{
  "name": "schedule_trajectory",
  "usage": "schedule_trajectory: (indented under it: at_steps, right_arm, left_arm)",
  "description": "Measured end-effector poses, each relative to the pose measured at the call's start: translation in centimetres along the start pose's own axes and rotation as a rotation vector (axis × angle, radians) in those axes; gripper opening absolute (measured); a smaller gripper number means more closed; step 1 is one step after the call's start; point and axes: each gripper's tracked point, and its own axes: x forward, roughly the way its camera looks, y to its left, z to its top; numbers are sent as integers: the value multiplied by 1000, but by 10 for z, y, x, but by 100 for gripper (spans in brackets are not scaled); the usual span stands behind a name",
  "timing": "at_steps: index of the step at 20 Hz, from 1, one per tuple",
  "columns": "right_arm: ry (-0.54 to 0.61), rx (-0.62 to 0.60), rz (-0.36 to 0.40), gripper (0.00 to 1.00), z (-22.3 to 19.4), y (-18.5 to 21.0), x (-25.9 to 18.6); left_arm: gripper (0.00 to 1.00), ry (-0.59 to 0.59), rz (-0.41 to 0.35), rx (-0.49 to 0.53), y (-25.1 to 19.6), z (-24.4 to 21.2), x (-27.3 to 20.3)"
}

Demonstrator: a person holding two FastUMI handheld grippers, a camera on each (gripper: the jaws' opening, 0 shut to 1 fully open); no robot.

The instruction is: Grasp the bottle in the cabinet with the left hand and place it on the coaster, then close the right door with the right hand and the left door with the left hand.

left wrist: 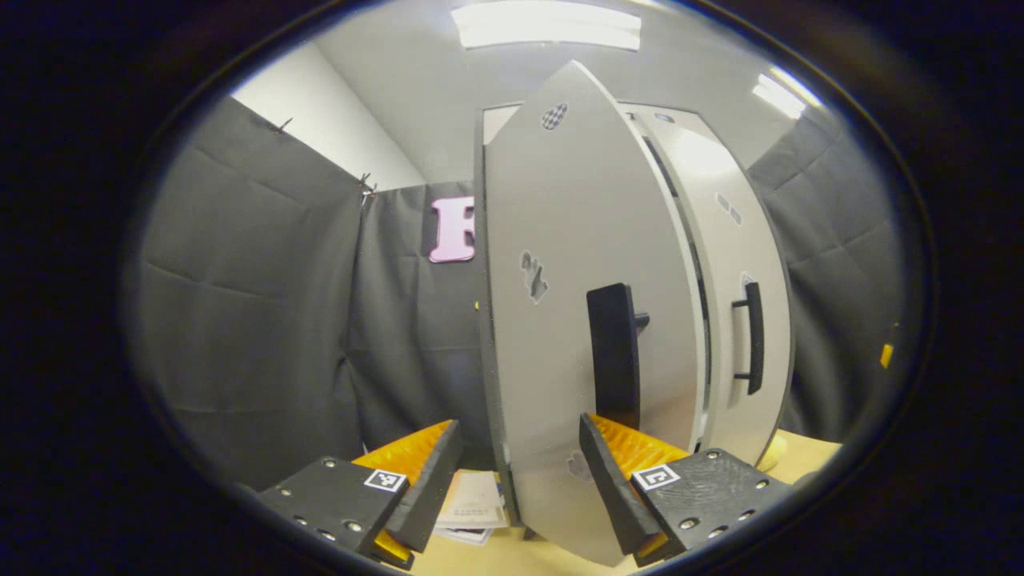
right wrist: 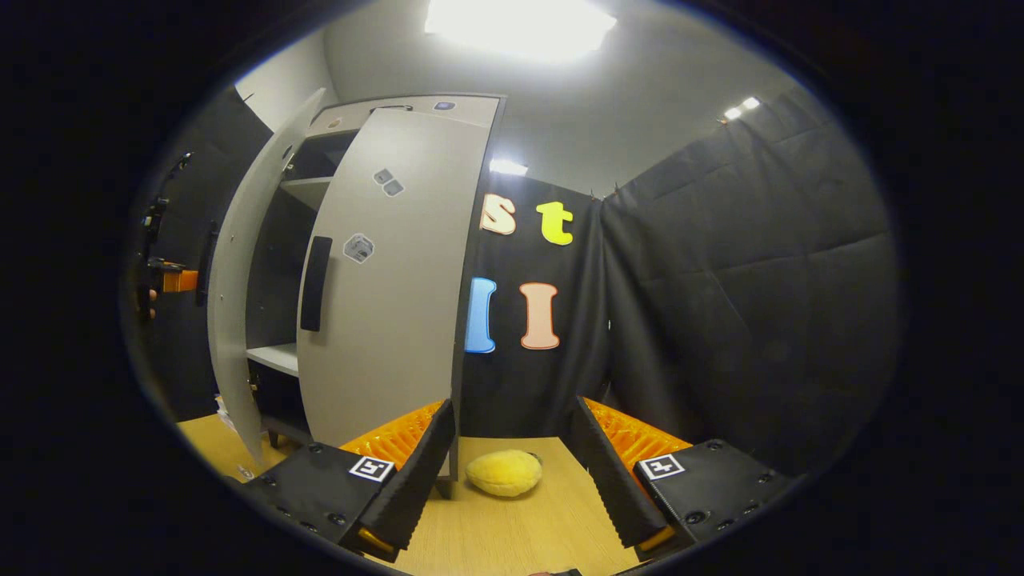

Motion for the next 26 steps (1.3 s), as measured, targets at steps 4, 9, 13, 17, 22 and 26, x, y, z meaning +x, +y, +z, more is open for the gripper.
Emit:
schedule_trajectory:
  at_steps: [4, 9, 13, 17, 22, 26]
  right_arm:
    - [9, 2, -14, 95, -4, -11, -5]
    - [5, 24, 9, 95, -4, -8, -4]
    - [-13, 69, 49, 92, 6, 3, 7]
    - [-39, 121, 121, 95, 22, 19, 12]
    - [-86, 138, 174, 95, 51, 37, -2]
    - [-104, 134, 185, 91, 68, 53, -21]
  left_arm:
    - [94, -28, -53, -3, -42, 1, 17]
    - [80, -61, -29, 23, -50, 3, 25]
    - [90, -80, -5, 54, -43, 10, 14]
    - [87, -94, 41, 66, -22, 23, -25]
    - [87, -96, 60, 66, -7, 35, -75]
    - [87, -75, 59, 48, 7, 29, -108]
